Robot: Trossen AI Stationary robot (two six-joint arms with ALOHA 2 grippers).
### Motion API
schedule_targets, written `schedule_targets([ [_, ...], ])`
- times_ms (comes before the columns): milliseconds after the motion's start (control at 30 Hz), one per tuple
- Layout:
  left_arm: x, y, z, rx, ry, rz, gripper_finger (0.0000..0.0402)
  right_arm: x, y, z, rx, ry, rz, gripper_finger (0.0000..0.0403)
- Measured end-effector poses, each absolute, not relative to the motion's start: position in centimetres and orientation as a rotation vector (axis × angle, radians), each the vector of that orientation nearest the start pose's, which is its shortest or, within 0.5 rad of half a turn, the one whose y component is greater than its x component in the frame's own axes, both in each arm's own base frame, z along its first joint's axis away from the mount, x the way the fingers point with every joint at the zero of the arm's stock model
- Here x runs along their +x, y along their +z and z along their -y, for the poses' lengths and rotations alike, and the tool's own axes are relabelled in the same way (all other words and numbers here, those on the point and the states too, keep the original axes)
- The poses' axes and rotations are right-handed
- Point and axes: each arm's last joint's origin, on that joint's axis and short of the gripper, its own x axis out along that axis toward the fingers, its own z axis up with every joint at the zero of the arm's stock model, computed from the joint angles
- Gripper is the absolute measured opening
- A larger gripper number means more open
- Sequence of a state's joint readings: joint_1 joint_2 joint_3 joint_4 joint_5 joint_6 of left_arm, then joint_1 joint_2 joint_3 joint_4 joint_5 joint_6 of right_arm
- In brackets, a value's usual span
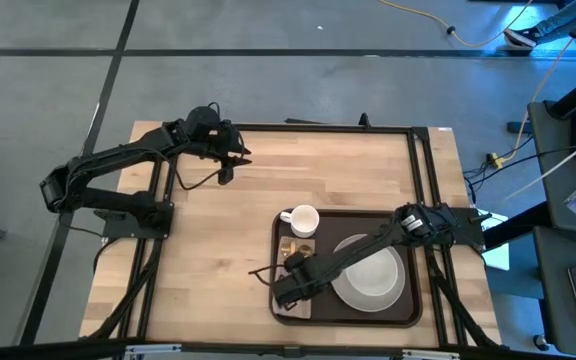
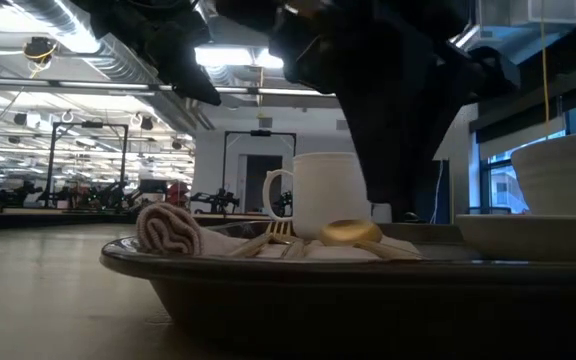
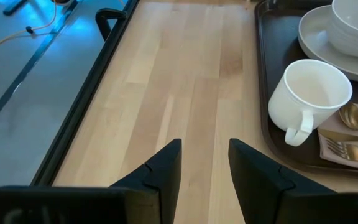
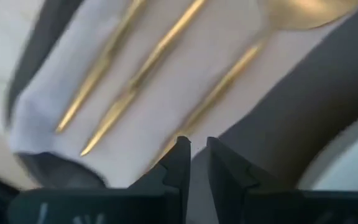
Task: Set up tray
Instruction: Adjust the gold spoon on the brown napkin
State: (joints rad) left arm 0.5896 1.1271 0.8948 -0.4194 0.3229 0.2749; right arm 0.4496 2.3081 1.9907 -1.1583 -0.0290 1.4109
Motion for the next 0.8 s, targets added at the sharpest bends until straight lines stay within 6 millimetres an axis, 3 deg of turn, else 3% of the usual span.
schedule_targets([
  [200,20.01,28.61,-12.28,-0.023,0.174,-0.615,0.0127,41.55,18.35,-19.92,0.926,-0.731,-1.361,0.007],
  [533,20.01,28.61,-12.28,-0.024,0.174,-0.614,0.0127,41.71,18.38,-20.16,0.923,-0.72,-1.324,0.0177],
  [800,20.01,28.61,-12.28,-0.024,0.174,-0.614,0.0127,41.69,18.37,-20.14,1.015,-0.815,-1.282,0.0181],
])
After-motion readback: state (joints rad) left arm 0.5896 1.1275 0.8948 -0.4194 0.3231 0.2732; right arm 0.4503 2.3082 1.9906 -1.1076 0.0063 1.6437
